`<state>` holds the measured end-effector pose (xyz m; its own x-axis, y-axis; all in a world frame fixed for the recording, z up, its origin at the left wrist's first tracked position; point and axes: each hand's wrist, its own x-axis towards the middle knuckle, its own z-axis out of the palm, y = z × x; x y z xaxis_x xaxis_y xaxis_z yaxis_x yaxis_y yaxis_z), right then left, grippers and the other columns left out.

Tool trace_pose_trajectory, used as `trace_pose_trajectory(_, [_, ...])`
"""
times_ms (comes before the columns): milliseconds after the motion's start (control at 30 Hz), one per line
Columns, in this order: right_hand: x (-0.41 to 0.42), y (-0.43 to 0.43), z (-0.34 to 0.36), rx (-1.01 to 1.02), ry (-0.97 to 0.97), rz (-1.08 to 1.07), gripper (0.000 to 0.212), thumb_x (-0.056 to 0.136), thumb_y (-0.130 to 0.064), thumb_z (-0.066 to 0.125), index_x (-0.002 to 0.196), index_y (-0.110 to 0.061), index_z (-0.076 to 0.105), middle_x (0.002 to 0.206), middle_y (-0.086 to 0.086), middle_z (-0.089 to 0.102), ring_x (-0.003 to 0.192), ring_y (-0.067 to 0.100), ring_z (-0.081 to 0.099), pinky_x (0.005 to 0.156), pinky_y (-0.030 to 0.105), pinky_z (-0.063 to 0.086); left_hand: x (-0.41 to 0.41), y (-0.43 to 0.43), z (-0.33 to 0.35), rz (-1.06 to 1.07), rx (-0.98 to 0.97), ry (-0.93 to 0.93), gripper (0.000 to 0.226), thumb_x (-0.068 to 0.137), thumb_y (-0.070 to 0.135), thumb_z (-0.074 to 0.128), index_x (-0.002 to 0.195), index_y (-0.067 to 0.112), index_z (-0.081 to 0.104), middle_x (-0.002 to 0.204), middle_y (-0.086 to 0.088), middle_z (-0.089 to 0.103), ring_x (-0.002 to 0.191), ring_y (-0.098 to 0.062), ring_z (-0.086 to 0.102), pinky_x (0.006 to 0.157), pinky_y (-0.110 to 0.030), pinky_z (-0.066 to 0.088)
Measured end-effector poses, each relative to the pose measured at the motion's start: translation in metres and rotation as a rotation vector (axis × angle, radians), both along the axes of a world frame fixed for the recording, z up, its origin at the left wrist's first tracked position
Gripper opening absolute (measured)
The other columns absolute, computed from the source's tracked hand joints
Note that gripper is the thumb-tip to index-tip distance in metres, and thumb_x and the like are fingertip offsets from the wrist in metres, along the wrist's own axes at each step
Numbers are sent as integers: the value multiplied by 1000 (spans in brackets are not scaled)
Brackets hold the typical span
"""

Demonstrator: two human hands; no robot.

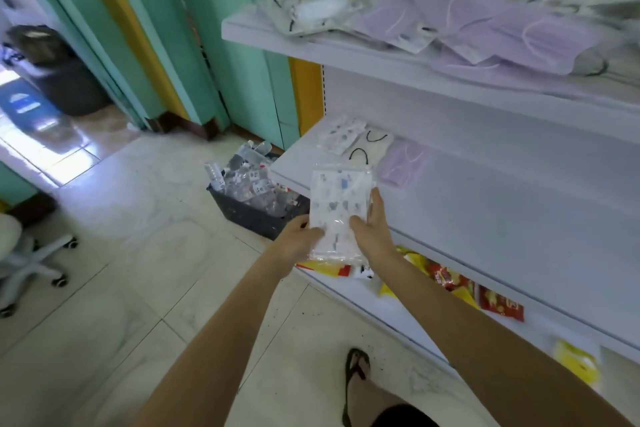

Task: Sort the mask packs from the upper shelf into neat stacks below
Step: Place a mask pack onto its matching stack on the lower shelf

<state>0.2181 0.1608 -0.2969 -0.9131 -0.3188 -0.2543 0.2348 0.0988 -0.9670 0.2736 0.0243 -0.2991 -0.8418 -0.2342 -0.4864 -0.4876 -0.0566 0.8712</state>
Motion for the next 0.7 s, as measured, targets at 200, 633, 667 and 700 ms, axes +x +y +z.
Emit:
trace_pose_trajectory(200, [-63, -42, -21, -30, -62, -30, 77, 92, -3, 45, 150, -23, -1, 154, 3, 21, 136, 22, 34, 111, 42, 33, -69, -43, -15, 80, -4, 39, 37, 85, -14, 48, 120, -6, 55, 119, -20, 61, 106, -36, 59, 84, -40, 50])
trace_pose_trajectory(633, [-180, -74, -84, 258, -276, -67, 52, 90, -10, 53, 139, -14, 38, 102, 9, 57, 89, 19, 55, 72, 28, 42, -263, -135, -51, -42, -273, -60, 37, 94, 4, 48, 129, 13, 46, 101, -5, 52, 74, -15, 48, 68, -29, 41])
trace_pose_trajectory(667, [-194, -80, -91, 266, -235, -99, 52, 90, -10, 54, 139, -14, 38, 99, 8, 57, 86, 19, 54, 69, 26, 40, -282, -140, -59, -68, -291, -41, 35, 94, 4, 48, 128, 13, 47, 98, -3, 52, 70, -13, 45, 66, -28, 40])
trace_pose_trajectory(700, [-207, -86, -96, 261, -191, -124, 52, 91, -10, 54, 140, -14, 37, 100, 6, 56, 85, 17, 53, 69, 24, 40, -298, -144, -64, -93, -302, -22, 32, 94, 5, 48, 125, 15, 47, 95, -3, 51, 67, -12, 43, 61, -27, 38])
